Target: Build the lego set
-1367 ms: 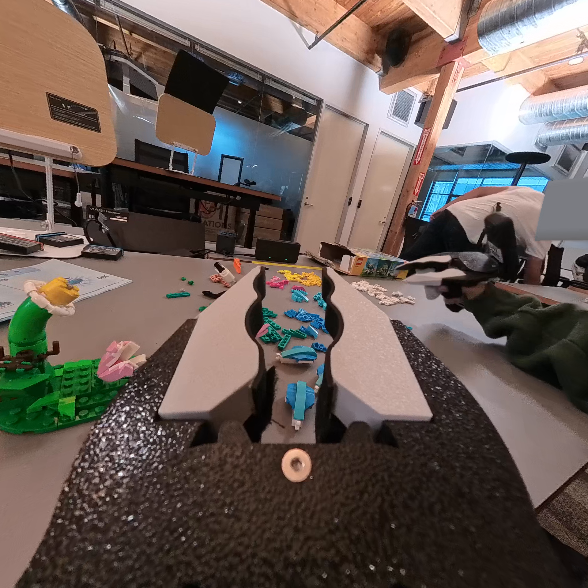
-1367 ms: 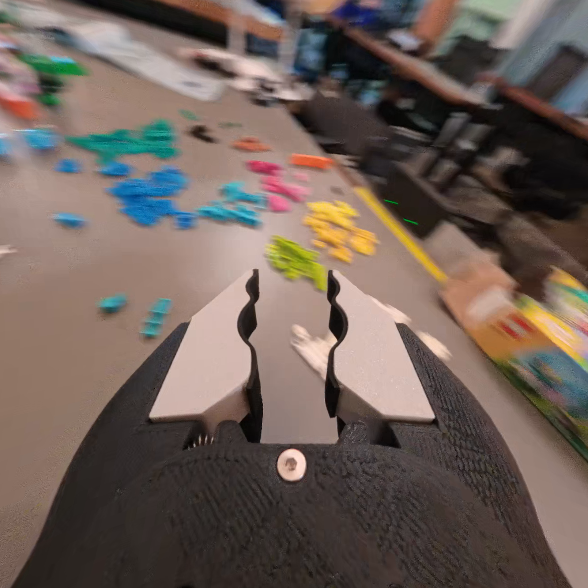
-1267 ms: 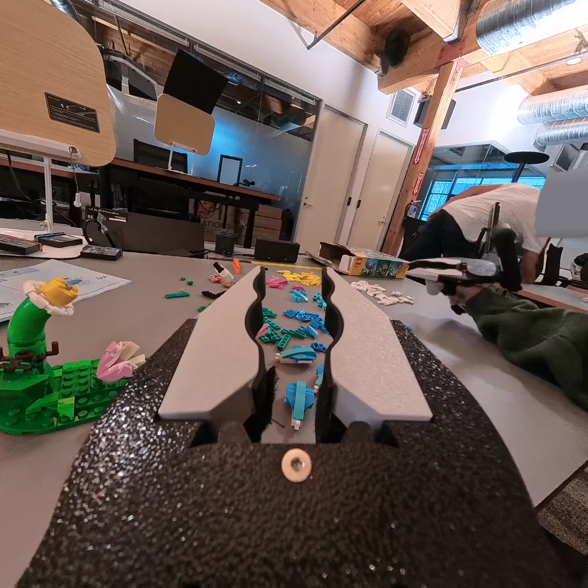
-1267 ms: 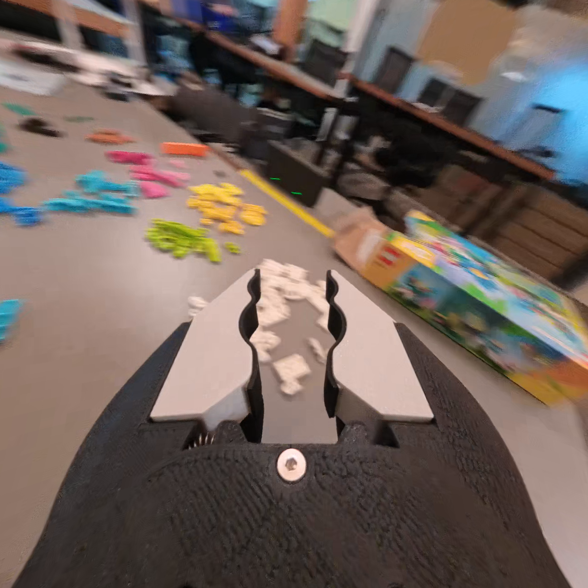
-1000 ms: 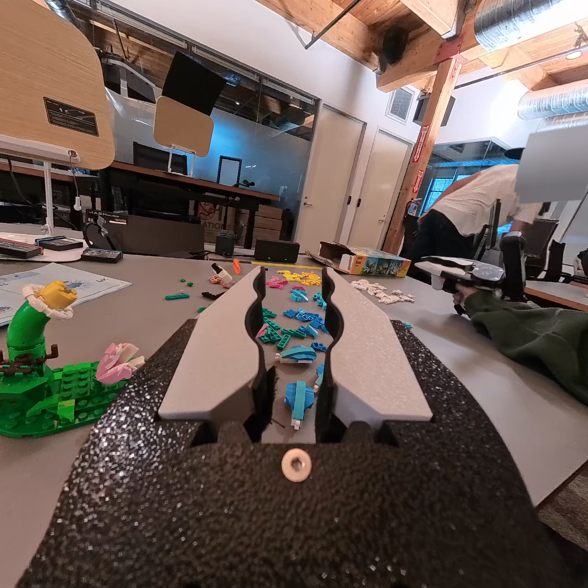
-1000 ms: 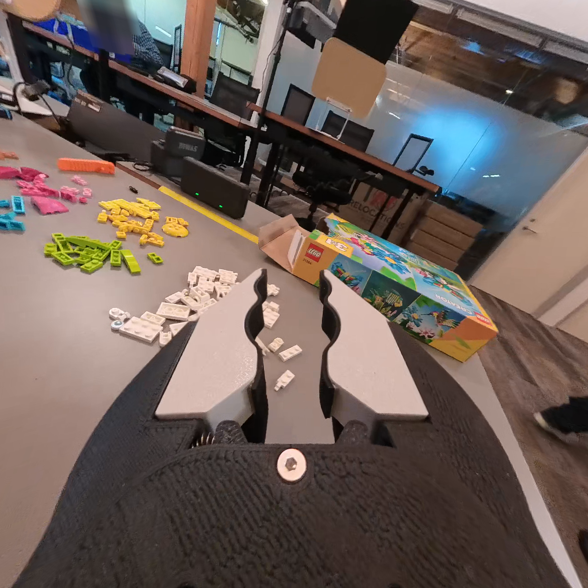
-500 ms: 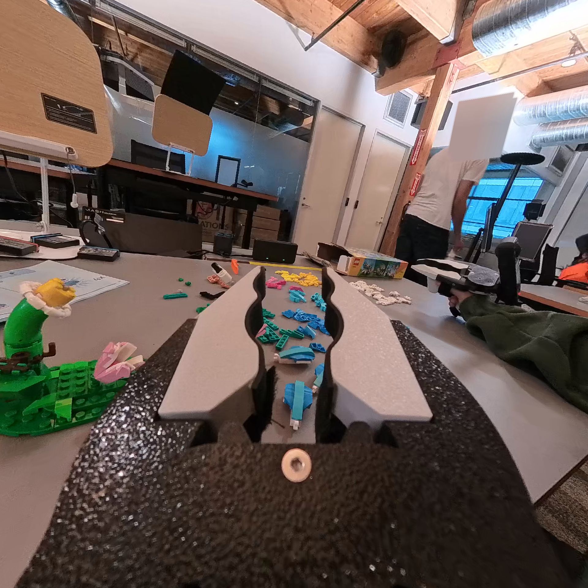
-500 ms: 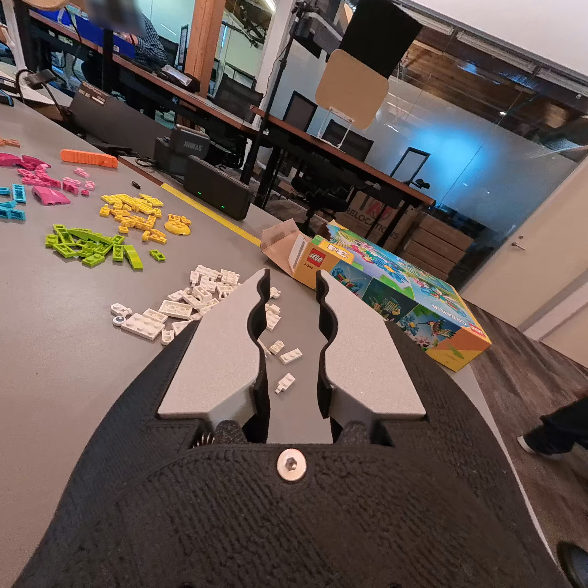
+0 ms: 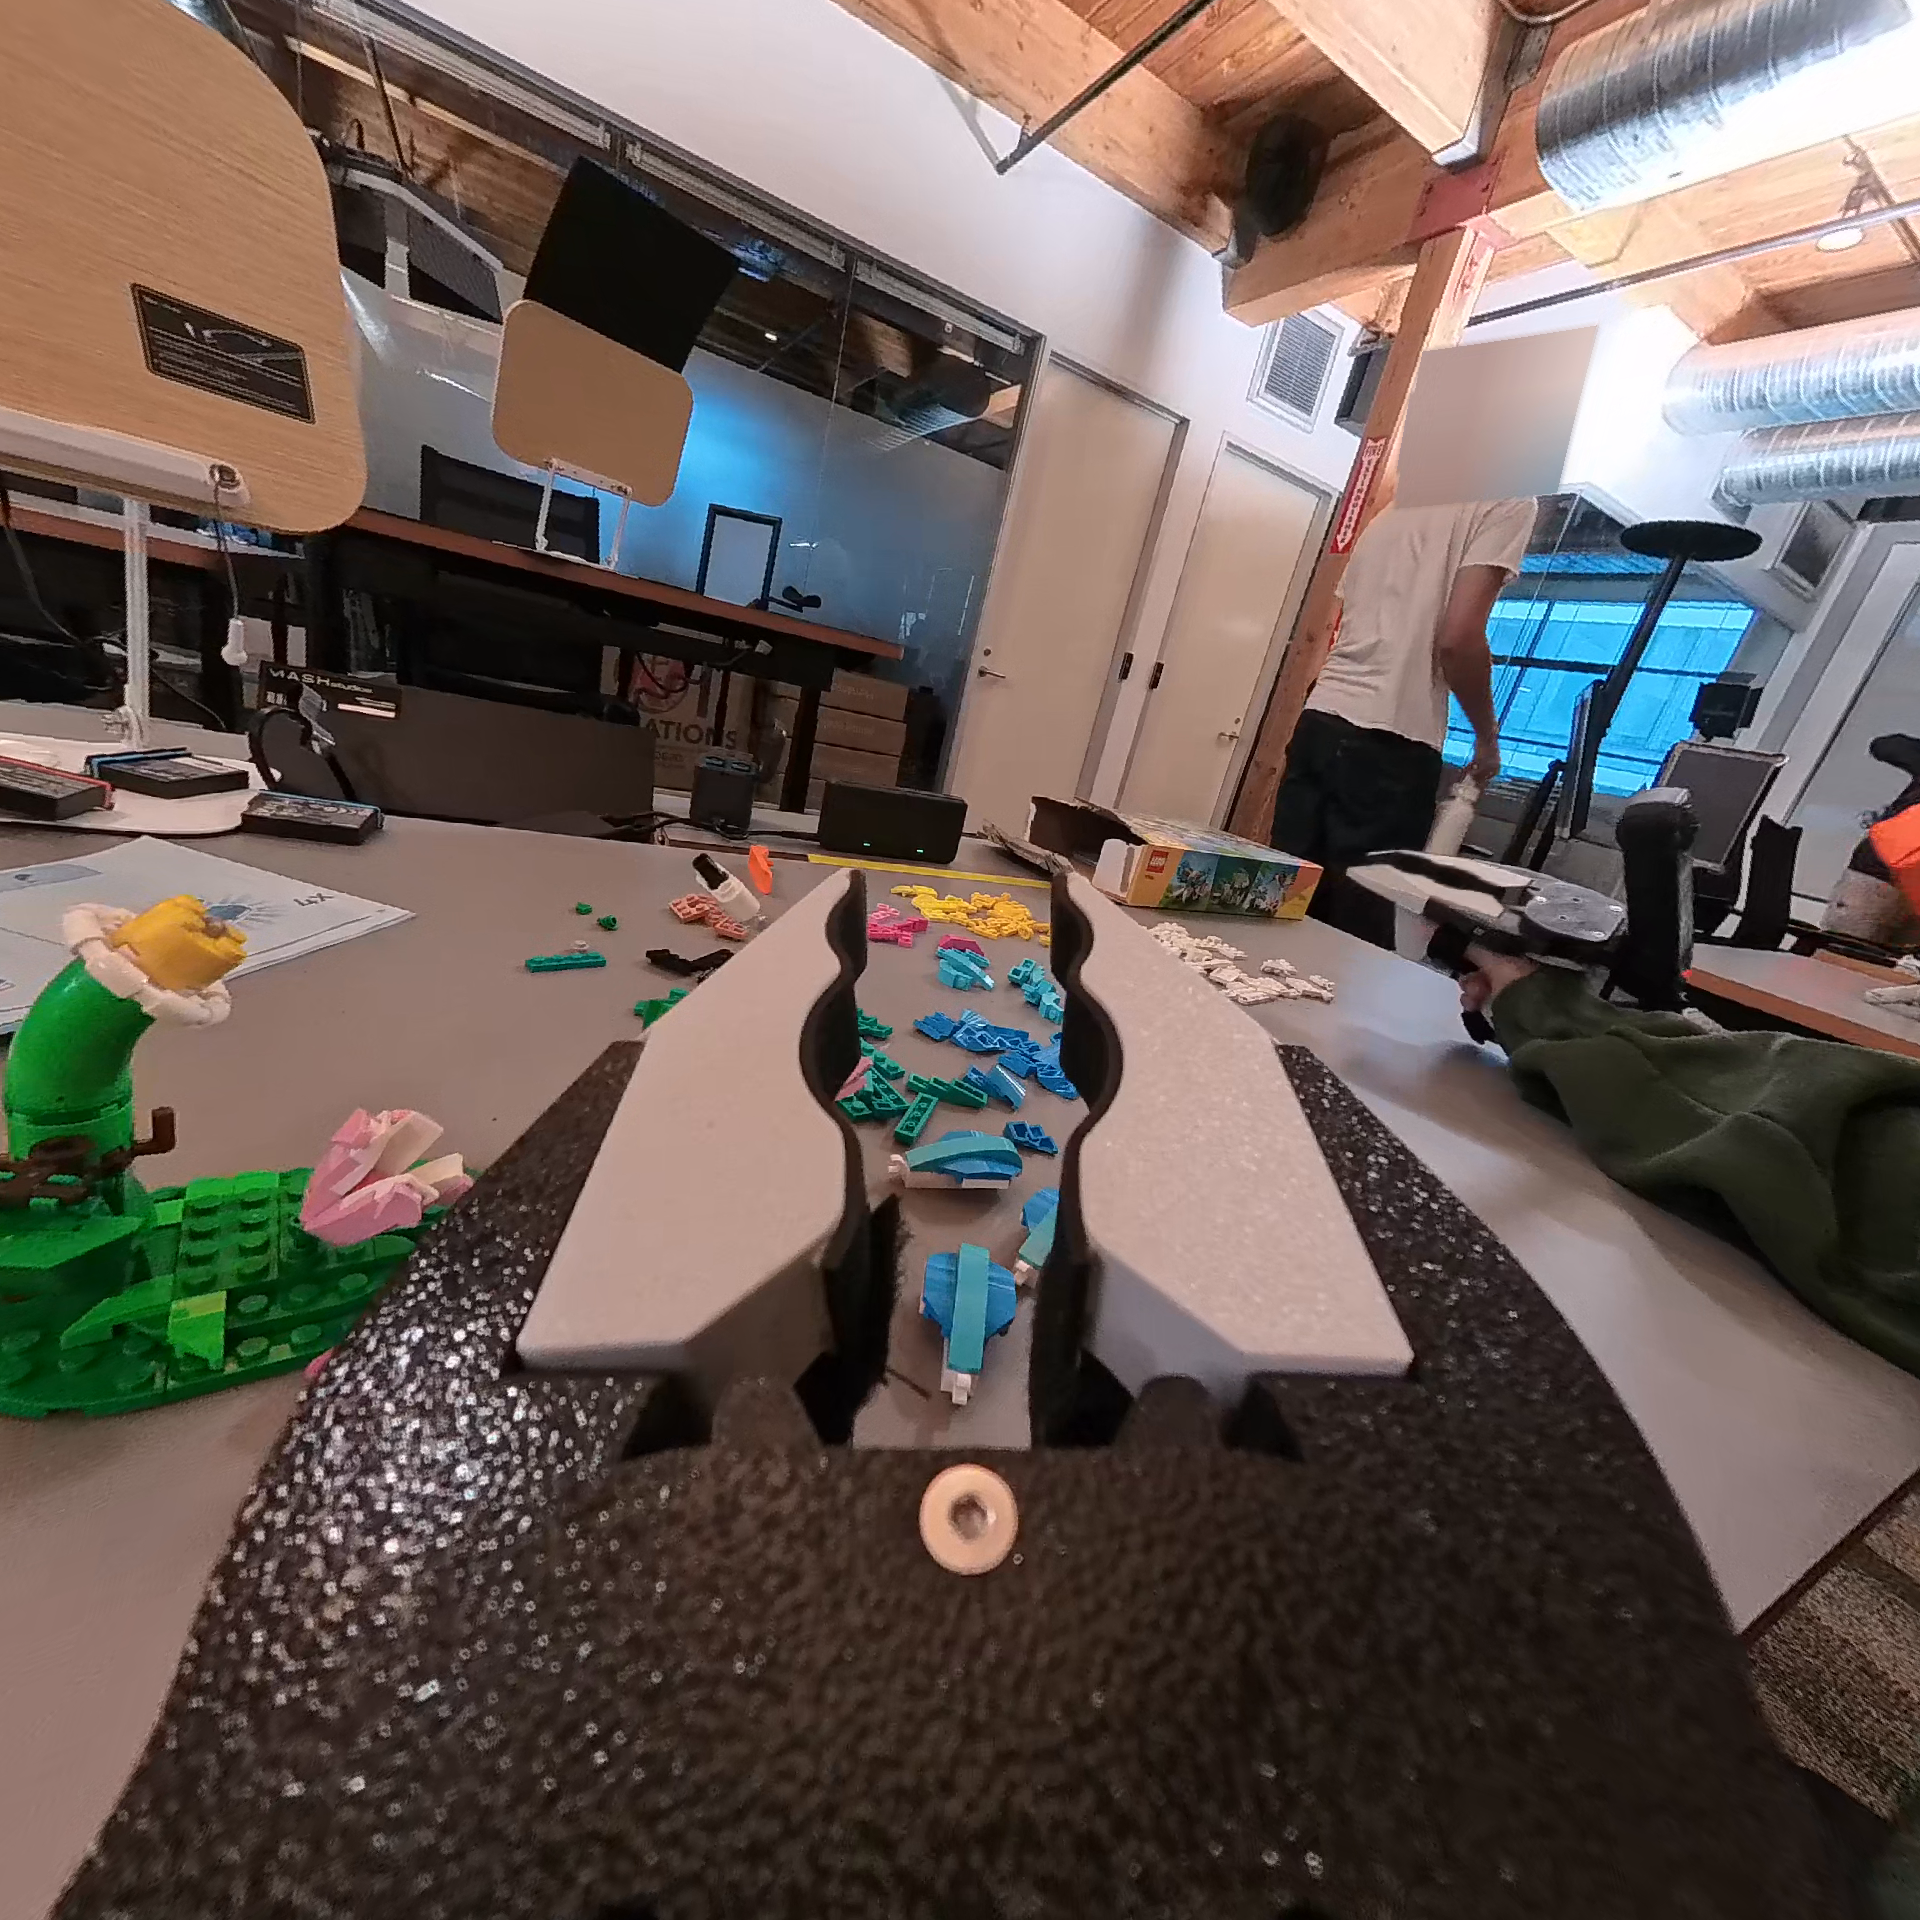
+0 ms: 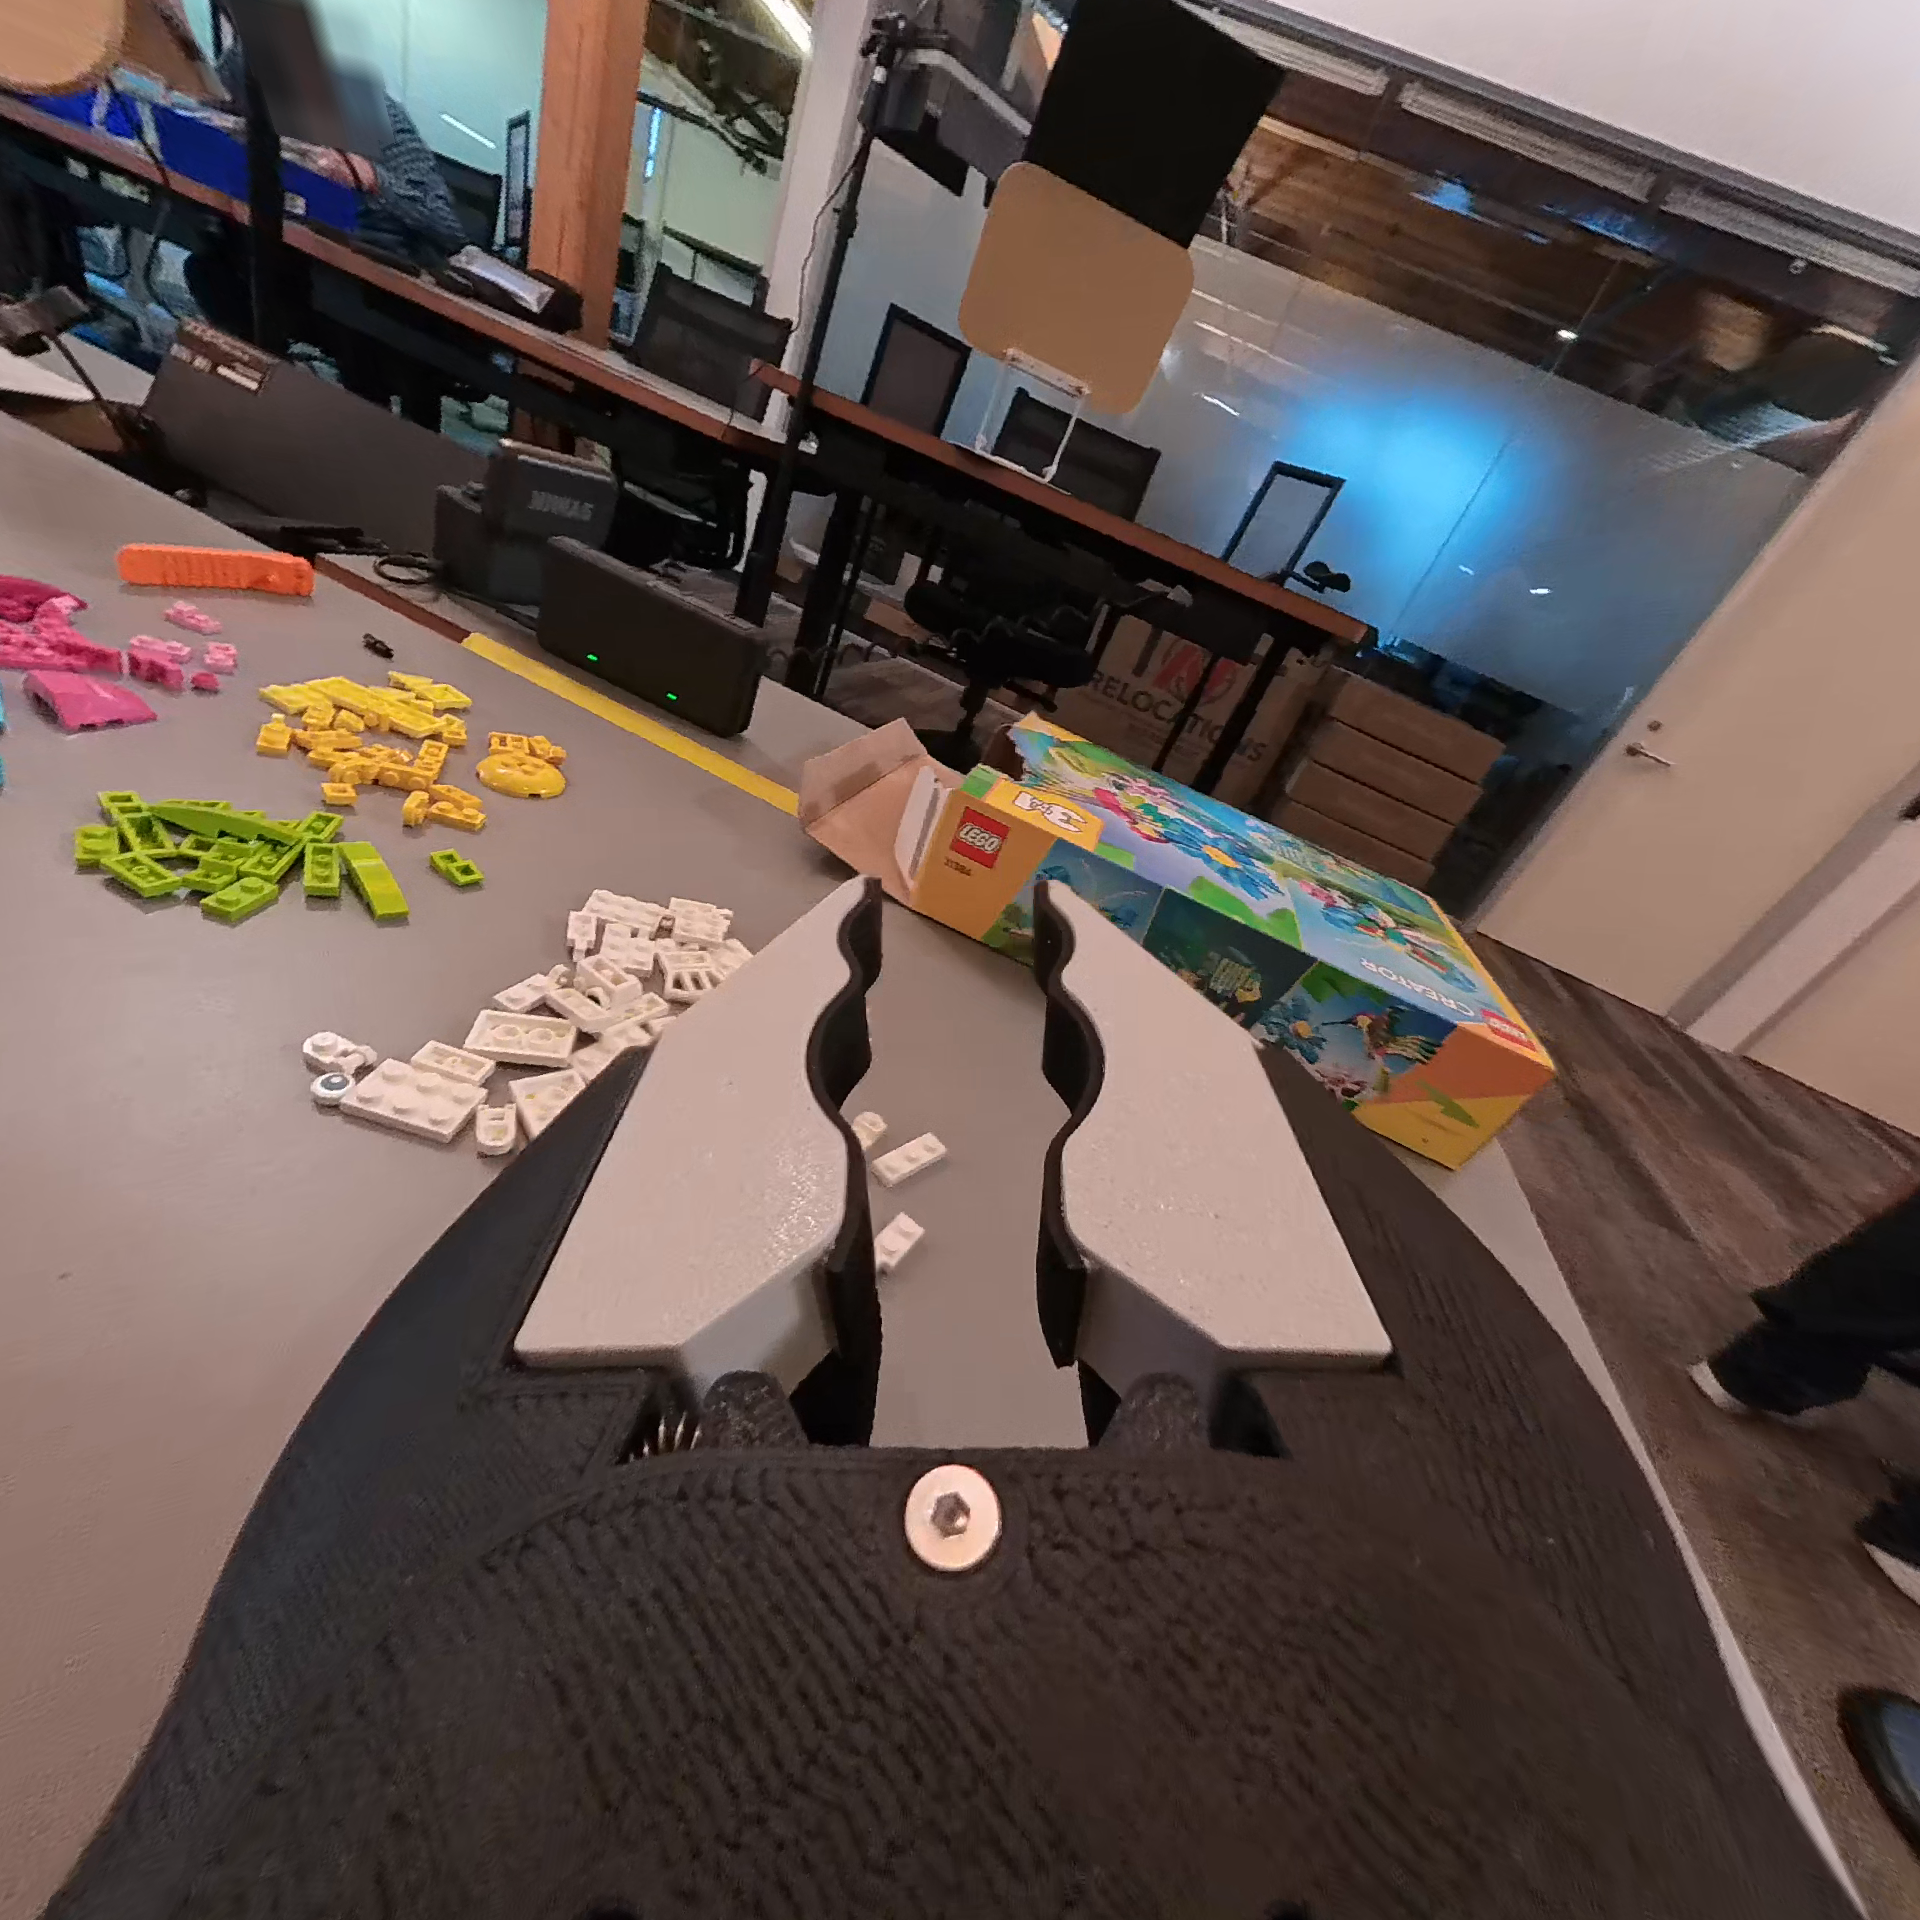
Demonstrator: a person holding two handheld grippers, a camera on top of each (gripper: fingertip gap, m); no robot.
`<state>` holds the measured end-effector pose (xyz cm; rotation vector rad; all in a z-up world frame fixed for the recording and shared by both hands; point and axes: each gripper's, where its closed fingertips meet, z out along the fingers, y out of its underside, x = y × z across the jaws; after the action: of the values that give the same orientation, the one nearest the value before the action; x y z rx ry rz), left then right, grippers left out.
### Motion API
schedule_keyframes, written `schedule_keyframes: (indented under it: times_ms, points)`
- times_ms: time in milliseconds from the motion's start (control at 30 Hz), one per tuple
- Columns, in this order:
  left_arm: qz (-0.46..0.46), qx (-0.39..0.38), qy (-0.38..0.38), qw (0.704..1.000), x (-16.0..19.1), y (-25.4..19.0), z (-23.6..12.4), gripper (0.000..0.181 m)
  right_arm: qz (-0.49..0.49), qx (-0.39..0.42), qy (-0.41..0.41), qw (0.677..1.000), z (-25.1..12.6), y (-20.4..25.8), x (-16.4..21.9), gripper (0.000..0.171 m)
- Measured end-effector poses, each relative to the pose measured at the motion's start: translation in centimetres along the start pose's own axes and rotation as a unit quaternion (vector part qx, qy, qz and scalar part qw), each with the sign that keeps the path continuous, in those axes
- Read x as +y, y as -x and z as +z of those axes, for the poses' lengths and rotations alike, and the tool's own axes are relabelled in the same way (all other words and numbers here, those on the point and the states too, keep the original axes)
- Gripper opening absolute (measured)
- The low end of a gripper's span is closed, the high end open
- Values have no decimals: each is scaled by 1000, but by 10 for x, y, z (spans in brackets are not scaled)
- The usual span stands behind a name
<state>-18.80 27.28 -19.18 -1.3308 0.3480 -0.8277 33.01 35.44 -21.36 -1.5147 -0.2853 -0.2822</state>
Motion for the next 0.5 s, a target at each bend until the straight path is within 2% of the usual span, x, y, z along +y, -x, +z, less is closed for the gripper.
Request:
schedule_keyframes:
  times_ms: [300,500]
  points:
    - [-6,1,0,1000,0,1,0,33,25,-49,63,996,10,9,18,20]
    - [-10,3,-1,1000,0,1,0,33,123,-79,150,978,12,2,45,17]
